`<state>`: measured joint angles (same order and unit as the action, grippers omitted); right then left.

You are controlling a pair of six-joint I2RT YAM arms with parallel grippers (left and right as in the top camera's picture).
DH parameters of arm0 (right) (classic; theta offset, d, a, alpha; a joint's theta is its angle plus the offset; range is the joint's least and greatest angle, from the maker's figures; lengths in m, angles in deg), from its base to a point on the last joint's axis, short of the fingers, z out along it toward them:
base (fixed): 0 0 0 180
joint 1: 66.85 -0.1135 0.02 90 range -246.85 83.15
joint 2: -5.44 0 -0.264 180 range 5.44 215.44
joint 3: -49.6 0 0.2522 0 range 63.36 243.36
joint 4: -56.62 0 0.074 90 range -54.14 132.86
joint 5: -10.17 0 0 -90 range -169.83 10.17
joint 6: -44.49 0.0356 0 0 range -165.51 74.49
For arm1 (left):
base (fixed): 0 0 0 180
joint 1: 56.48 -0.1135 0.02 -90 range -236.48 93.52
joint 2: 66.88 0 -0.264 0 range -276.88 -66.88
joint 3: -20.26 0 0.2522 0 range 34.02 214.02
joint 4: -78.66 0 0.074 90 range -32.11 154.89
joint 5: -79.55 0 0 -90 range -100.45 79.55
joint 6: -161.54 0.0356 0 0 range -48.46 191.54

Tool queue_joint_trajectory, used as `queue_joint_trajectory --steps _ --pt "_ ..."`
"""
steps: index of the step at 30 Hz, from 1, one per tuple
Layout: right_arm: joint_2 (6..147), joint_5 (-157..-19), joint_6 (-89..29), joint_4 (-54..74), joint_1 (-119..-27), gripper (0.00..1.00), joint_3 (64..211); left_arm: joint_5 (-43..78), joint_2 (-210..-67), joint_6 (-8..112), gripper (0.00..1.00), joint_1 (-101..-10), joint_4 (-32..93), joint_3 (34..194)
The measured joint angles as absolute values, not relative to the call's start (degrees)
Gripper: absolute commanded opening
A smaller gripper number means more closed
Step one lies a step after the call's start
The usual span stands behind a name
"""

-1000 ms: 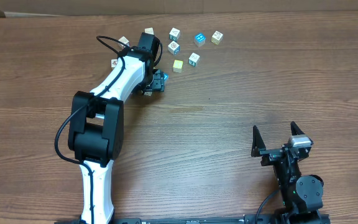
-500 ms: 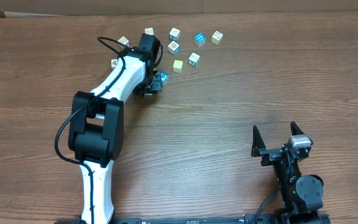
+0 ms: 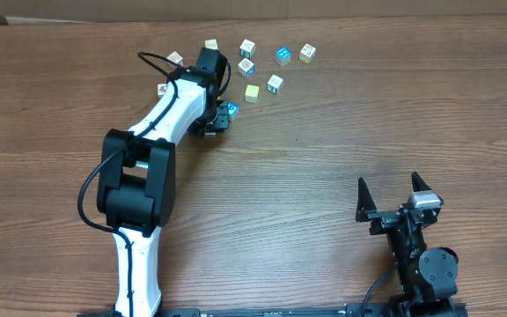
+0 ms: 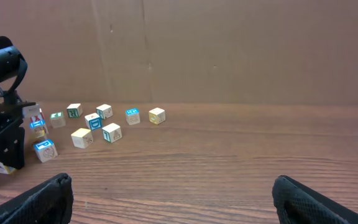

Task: Form a tower
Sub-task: 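Close the left gripper on the white block and lift it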

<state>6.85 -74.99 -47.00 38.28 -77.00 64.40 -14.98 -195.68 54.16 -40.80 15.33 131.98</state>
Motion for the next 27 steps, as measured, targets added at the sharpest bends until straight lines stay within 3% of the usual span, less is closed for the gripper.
queue_joint_trajectory --steps 4,19,27 --pt "6.8 -75.0 -47.0 38.3 -77.0 1.00 64.4 -15.0 -195.7 54.1 0.20 -40.8 14.7 132.0" --pt "6.8 -75.0 -47.0 38.3 -77.0 1.00 64.4 -14.0 -195.4 53.4 0.25 -40.3 2.7 132.3" --pt "6.8 -75.0 -47.0 38.3 -77.0 1.00 64.4 -12.9 -195.4 51.9 0.20 -37.7 -0.5 132.2"
